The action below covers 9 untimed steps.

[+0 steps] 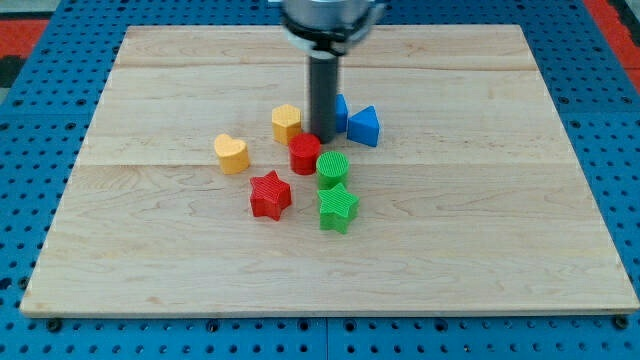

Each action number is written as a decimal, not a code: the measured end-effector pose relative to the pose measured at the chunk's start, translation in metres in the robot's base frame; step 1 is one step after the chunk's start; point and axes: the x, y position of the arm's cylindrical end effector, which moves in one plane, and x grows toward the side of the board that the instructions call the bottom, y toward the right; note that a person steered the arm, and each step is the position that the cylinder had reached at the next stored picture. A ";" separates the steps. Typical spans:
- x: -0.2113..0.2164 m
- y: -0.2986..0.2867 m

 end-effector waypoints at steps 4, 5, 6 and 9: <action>-0.016 -0.090; -0.033 -0.161; -0.008 -0.168; -0.028 -0.195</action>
